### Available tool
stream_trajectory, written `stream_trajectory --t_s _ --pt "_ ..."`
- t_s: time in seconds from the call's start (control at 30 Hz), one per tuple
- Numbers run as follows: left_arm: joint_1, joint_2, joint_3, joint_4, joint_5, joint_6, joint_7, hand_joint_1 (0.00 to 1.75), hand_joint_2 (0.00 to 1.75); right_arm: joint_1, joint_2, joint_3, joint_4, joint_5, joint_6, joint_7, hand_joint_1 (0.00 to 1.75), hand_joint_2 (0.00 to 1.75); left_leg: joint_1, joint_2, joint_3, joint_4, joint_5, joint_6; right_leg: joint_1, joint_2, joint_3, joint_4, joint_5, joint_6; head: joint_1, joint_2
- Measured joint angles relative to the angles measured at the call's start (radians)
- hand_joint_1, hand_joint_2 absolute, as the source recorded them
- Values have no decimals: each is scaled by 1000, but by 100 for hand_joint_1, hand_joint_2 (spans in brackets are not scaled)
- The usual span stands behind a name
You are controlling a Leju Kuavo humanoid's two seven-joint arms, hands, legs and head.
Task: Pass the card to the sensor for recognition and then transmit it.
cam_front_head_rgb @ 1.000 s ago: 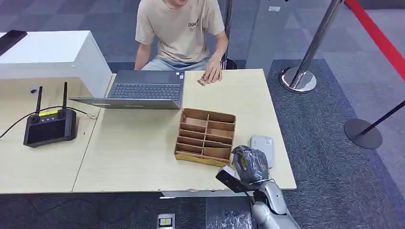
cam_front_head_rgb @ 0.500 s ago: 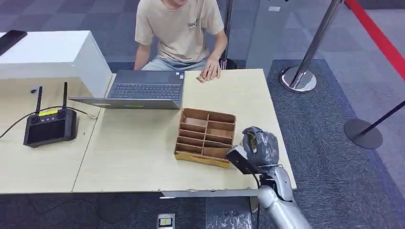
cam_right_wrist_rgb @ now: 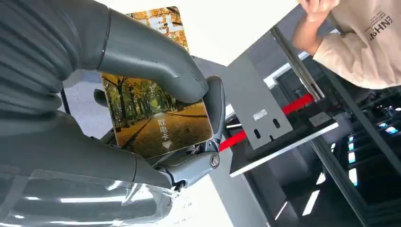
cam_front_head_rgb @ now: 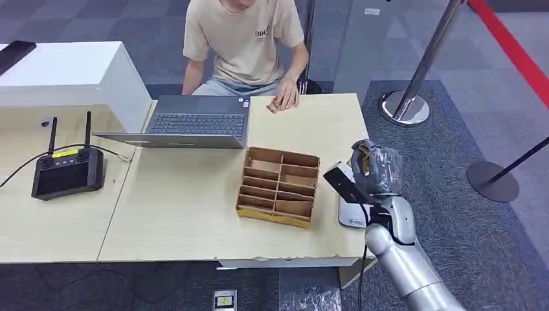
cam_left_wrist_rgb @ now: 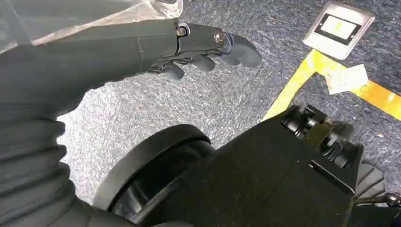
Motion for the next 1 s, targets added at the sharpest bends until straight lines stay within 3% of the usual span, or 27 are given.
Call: stream_trajectory --t_s 0.67,1.0 --pt "-1 -6 0 0 -3 2 10 0 175 18 3 21 127 -126 1 -94 175 175 0 0 0 0 0 0 0 0 0 0 0 0 0 0" --pt "1 -6 0 0 -3 6 10 0 175 29 12 13 180 -105 1 -108 175 175 0 0 0 0 0 0 0 0 0 0 0 0 0 0"
